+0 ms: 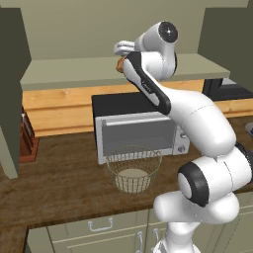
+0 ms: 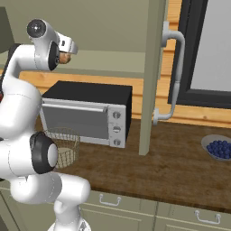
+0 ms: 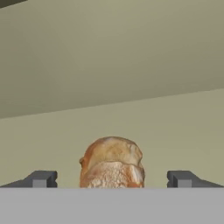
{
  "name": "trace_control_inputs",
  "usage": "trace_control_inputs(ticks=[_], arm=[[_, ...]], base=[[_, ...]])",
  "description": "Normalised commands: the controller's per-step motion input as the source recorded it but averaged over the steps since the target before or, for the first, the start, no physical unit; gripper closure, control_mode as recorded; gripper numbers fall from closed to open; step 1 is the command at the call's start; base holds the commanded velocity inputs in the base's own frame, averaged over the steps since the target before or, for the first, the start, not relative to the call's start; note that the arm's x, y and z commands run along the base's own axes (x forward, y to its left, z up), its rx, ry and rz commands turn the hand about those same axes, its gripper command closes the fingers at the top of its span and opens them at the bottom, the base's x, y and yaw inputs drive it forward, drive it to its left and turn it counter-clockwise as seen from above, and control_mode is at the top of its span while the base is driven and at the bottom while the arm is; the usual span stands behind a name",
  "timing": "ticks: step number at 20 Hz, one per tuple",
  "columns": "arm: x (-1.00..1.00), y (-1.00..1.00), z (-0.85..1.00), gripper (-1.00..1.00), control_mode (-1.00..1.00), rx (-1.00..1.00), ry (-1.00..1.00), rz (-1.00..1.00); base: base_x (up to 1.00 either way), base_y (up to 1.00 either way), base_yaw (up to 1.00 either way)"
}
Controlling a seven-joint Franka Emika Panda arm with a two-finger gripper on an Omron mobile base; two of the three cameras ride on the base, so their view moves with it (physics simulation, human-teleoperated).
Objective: Open the cabinet, pick up the bread from the cabinet and place it in the basket. Then move the basket to the dining counter.
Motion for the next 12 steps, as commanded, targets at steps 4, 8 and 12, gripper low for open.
trace_control_inputs(ticks=[4,8,12], arm=[[0.20,0.00,-0.17,-1.00,-1.00,0.00,0.02,0.01],[0.04,0.00,-0.23,-1.00,-1.00,0.00,0.02,0.00],[0.06,0.10,-0.03,-1.00,-1.00,0.00,0.00,0.00]], base=[[0.00,0.00,0.00],[0.00,0.00,0.00],[0.00,0.00,0.00]])
